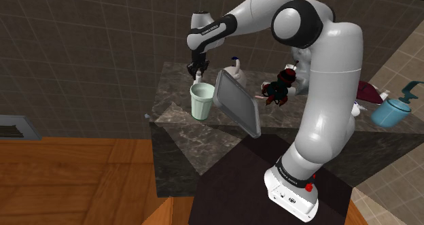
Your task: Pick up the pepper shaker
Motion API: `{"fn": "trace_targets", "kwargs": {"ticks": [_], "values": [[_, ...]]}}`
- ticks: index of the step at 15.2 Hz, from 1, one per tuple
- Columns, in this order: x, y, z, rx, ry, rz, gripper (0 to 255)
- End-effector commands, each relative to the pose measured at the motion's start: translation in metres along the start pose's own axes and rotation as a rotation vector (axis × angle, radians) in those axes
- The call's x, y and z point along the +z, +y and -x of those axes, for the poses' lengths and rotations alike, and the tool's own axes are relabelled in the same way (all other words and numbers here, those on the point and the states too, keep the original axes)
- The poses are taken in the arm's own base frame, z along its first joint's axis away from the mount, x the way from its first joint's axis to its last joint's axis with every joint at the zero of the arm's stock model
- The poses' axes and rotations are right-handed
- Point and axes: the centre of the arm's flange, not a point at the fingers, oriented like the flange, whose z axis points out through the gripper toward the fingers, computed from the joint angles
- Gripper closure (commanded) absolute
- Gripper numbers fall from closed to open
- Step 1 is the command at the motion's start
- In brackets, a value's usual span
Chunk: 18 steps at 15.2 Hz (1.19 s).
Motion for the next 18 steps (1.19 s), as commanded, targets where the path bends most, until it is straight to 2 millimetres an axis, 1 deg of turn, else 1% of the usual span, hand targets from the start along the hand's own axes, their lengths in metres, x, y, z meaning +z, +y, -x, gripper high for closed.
{"fn": "trace_targets", "kwargs": {"ticks": [1, 16, 18], "values": [[0.001, 0.0, 0.001, 0.0, -0.001, 0.0, 255], [-0.078, 0.007, -0.001, 0.0, -0.001, 0.0, 255], [-0.079, 0.008, -0.001, 0.0, -0.001, 0.0, 255]]}}
